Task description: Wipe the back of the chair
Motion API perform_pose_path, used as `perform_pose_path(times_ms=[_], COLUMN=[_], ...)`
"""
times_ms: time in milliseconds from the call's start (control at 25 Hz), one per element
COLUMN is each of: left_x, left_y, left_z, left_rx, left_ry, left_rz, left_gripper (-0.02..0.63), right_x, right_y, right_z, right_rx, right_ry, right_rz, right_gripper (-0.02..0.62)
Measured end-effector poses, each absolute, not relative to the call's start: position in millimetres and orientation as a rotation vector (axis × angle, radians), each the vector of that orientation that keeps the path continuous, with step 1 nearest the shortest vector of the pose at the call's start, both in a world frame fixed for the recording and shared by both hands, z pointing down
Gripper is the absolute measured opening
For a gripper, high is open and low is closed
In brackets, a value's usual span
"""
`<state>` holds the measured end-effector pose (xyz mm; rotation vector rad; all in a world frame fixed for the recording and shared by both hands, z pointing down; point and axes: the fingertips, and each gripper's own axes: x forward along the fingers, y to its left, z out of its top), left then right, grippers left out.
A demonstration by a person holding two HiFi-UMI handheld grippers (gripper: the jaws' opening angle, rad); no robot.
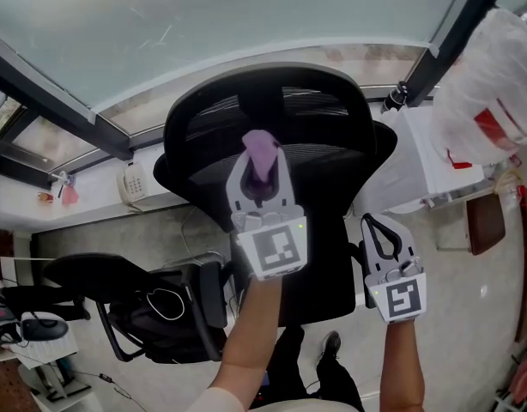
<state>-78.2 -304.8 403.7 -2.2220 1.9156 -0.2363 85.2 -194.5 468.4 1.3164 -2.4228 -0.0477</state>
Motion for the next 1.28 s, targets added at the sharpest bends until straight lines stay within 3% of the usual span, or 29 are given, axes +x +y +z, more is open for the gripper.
perform_pose_path(times_ms=[240,440,640,960,1280], left_x=[30,33,-7,-139,-171], left_y=[-303,-302,-308,-299,-280], left_z=[397,399,406,417,422], left_rx=[-2.415,-2.421,-2.379,-2.156,-2.104], left_ry=[1.703,1.674,1.764,1.989,2.052], left_rz=[-0.148,-0.15,-0.204,-0.246,-0.306], left_gripper=[0.107,0.107,0.107,0.106,0.104], right_x=[107,110,95,74,65], right_y=[-192,-190,-191,-188,-173], right_z=[471,472,466,458,437], right_rx=[1.358,1.361,1.334,1.282,1.252], right_ry=[-2.388,-2.385,-2.404,-2.446,-2.484], right_rz=[-0.034,-0.032,-0.046,-0.075,-0.111], right_gripper=[-0.005,-0.005,-0.005,-0.005,-0.005])
